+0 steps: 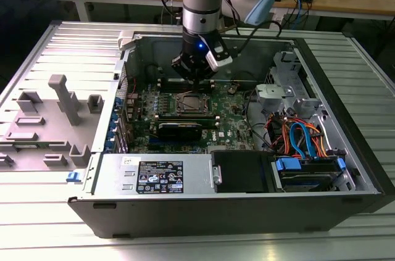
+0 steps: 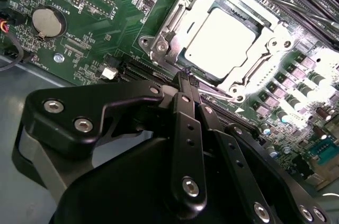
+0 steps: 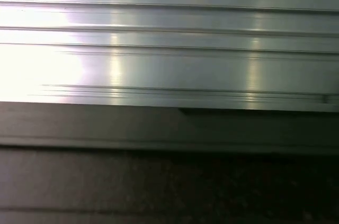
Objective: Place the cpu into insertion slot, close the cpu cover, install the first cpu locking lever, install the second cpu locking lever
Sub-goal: 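Install the first cpu locking lever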
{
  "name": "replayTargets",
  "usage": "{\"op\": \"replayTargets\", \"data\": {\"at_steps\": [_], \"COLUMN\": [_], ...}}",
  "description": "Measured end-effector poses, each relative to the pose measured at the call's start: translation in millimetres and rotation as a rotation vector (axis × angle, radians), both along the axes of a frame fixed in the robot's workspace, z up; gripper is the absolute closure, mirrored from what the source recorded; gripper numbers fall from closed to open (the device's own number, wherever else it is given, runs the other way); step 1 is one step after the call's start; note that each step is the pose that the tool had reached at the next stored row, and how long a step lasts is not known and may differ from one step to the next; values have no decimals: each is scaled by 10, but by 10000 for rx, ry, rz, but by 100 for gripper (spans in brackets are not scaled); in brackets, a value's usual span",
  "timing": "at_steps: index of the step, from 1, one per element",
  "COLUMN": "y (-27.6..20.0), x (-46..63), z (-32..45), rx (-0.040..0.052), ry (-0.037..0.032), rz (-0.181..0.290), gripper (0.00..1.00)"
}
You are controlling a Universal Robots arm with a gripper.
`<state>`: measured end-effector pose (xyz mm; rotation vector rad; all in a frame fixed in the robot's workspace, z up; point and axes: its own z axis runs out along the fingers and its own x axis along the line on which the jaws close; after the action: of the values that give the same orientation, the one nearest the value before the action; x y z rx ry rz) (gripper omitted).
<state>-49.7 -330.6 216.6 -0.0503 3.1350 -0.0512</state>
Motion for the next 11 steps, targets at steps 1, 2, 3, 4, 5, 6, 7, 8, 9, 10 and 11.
{"op": "replayTargets", "data": {"at_steps": [1,2,3,4,5,6,7,8,9,10,11], "y": [2,3,3,4,4,5,5,6,6,6,7], "x": [5,8,12,16,19,22,25,28,31,34,37], "z": [-9,-14,-19,-25,-29,-35,-39,-44,-49,-54,-59], "rx": [2,4,3,4,5,5,5,6,6,6,6], "ry": [0,0,0,0,0,0,0,0,0,0,0], "rz": [-1,-1,-1,-1,-1,-1,-2,-2,-2,-2,-2], "gripper": [89,89,89,89,89,89,89,89,89,89,89]}}
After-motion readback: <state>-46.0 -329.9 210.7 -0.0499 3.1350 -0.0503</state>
